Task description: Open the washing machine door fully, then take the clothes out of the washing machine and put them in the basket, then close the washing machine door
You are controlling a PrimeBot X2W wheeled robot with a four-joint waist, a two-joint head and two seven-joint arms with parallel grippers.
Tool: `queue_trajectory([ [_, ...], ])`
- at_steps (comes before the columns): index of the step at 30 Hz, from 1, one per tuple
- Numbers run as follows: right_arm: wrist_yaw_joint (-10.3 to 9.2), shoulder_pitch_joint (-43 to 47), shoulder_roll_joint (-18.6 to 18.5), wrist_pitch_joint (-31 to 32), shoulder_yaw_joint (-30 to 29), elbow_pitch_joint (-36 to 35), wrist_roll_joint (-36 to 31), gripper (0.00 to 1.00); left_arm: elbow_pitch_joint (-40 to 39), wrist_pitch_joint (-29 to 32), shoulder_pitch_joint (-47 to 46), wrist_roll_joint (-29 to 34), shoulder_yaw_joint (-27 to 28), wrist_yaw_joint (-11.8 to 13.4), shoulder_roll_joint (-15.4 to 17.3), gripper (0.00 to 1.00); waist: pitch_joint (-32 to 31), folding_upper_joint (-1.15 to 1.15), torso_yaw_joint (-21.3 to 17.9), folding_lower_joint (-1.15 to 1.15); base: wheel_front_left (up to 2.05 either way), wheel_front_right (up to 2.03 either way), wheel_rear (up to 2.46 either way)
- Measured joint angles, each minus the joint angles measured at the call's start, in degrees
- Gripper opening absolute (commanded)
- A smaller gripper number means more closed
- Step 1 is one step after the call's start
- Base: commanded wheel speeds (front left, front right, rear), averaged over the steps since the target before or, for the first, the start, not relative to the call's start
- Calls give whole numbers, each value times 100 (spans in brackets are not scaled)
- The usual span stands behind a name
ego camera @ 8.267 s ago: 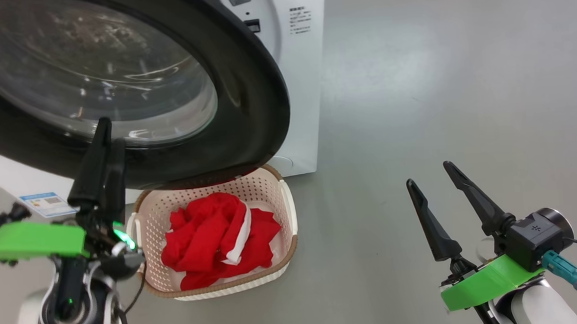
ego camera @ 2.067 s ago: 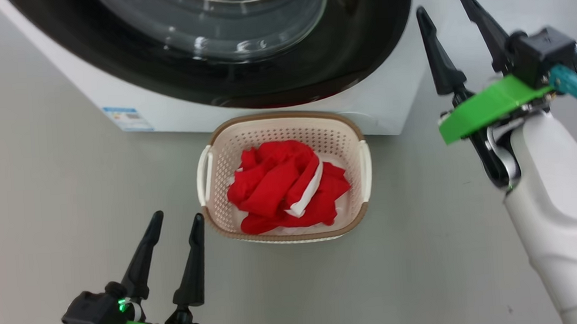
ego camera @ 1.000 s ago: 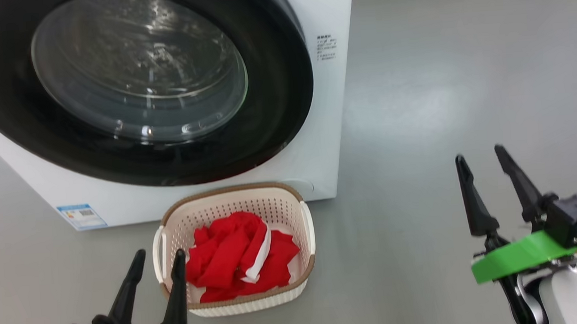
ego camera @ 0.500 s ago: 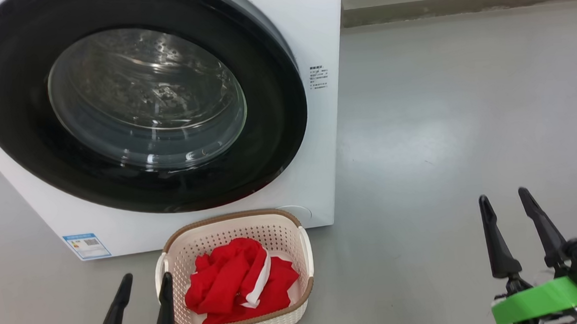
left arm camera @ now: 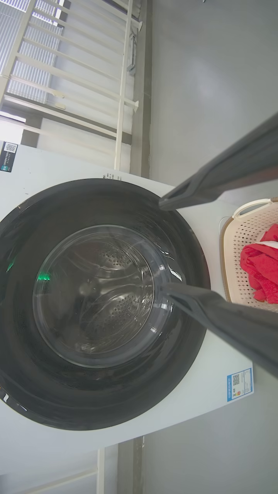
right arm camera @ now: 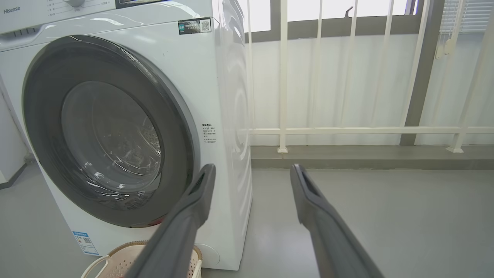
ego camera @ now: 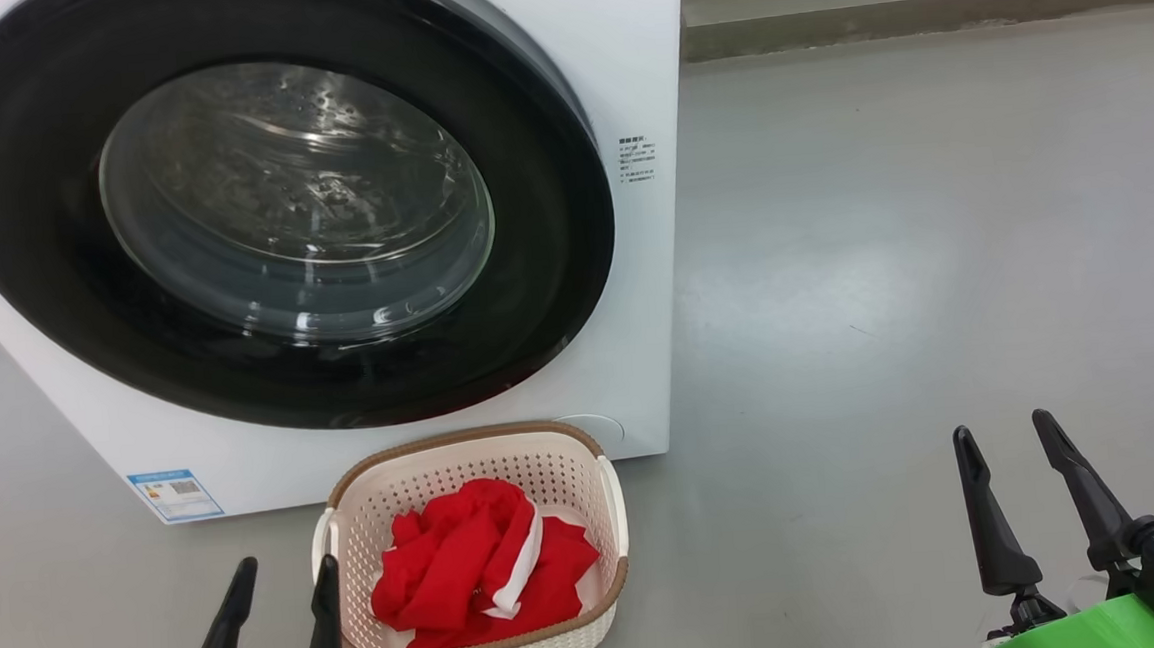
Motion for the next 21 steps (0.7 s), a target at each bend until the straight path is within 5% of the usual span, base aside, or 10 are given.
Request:
queue_trajectory([
  [18,0,96,-16,0,140,-5,-53,100,-75,0,1,200,-82,0,73,100,-28,0,18,0,0,0,0],
  [19,0,101,-5,1,141,42,-52,0,-41,5,-1,198,-83,2,63,0,-29,0,17,0,0,0,0],
  [21,0,134,45,2,149,201,-51,0,113,18,25,197,-109,9,-1,0,-29,0,17,0,0,0,0],
])
